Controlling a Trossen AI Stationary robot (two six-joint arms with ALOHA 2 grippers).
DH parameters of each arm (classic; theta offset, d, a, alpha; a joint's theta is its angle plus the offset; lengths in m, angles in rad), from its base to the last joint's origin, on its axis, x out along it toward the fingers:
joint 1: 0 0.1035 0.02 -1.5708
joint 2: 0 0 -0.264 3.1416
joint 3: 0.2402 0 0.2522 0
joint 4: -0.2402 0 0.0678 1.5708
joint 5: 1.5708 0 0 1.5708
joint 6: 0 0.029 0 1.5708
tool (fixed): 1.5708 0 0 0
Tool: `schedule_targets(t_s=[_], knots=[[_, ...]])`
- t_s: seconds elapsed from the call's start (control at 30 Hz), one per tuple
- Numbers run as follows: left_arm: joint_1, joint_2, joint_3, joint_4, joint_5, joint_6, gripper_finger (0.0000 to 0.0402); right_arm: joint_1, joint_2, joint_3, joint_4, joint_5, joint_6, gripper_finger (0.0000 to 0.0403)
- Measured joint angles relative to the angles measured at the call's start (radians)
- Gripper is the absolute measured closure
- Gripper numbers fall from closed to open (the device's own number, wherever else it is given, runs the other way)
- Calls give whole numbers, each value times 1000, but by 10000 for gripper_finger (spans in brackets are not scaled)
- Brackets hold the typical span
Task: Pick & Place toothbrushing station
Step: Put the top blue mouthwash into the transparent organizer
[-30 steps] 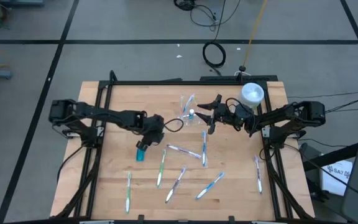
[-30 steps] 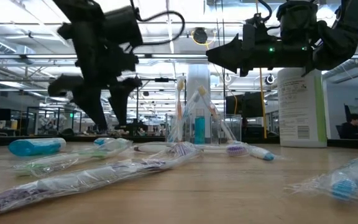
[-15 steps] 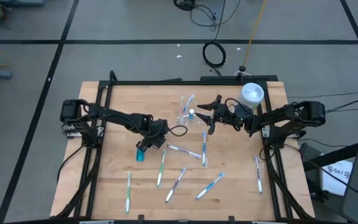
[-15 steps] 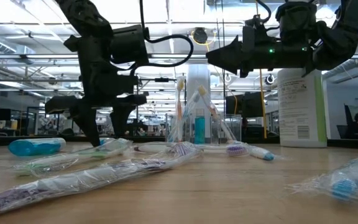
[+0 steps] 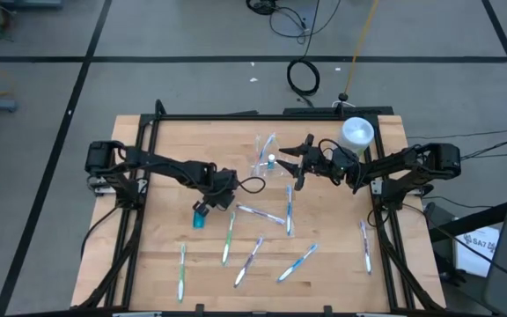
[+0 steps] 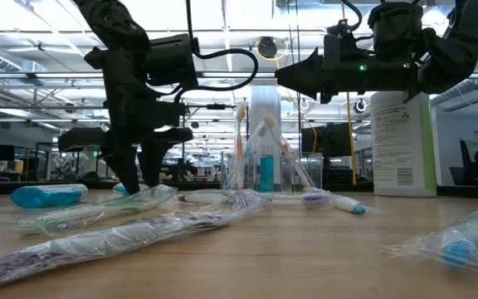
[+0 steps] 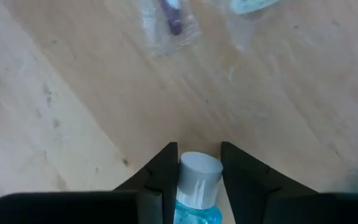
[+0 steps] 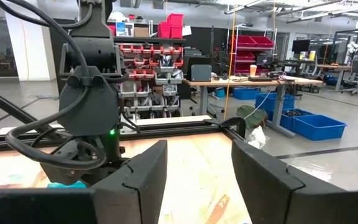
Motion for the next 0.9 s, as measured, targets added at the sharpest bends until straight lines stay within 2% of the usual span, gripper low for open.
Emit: schedule_targets(t_s=[0.27,0.47,0.53,0.63,0.77,0.9], knots=[[-48,-82,67,1,-7,-89,296,0,0,0,0,0,0,232],[-78,-226,143,42,9,-172,296,0,0,0,-7,-4,0,232],[-71,-285,144,109,76,-213,296,1,0,0,-9,-11,-12,232],[-53,-365,144,221,185,-245,296,12,0,0,-32,-101,-60,231],[-35,-419,107,412,201,-248,295,36,0,3,-18,-190,-86,225],[-19,-410,45,632,204,-250,295,74,0,36,-21,-194,-80,207]])
